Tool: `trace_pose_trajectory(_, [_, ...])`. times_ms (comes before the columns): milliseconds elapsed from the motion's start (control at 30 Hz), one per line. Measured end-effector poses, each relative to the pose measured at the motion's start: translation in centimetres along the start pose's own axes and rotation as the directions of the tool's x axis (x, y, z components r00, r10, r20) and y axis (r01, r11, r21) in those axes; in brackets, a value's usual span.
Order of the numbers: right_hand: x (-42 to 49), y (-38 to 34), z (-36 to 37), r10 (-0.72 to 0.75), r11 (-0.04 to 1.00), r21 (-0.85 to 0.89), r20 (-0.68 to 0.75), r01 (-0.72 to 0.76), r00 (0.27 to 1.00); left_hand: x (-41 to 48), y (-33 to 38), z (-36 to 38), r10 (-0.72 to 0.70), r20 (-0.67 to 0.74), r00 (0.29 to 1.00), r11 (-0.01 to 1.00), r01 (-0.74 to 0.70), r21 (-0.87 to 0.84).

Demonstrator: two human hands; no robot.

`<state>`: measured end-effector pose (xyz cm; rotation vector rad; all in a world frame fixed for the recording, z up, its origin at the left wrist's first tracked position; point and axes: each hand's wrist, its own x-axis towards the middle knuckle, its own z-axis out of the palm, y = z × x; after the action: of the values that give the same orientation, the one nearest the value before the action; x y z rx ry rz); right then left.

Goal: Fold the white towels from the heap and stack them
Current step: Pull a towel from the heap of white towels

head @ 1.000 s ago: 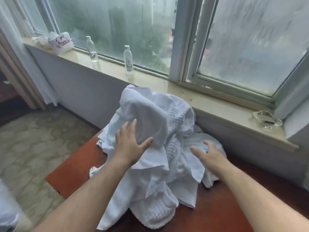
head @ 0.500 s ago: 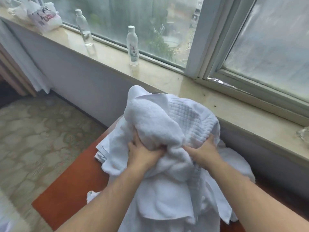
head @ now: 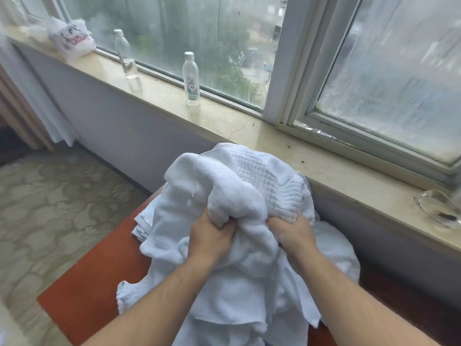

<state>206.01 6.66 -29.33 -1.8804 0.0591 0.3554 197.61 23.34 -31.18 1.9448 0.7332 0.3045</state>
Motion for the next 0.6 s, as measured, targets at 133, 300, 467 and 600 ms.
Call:
trace_pose_trajectory(133, [-4.0,-1.7,-2.2,-0.028,0.921,0.389,0.040,0.011,0.999,-4.8,3.5,-0.2,0.029,-0.022,0.999,0.994,-0.031,-0.100])
trace_pose_trajectory(300, [-9.8,-4.4,-11.6,-0.205,0.760,0.629,-0.005,0.162,0.979,-12.0,9.7,1.2,0.212,0.022,0.977,0.965,-0.206,-0.164])
trace_pose_trajectory(467, [-15.7,-3.2,-24.9,-0.258,0.647,0.716,-0.119,0.263,0.959,-20.2,16.2,7.5,0.432,0.133,0.892,0.891,-0.400,-0.216])
trace_pose_trajectory(600, [-20.2,0.9,-34.2,-0.189,0.672,0.647,-0.321,0.361,0.928,-25.4,18.8,14.9,0.504,0.250,0.827,0.860,-0.456,-0.229])
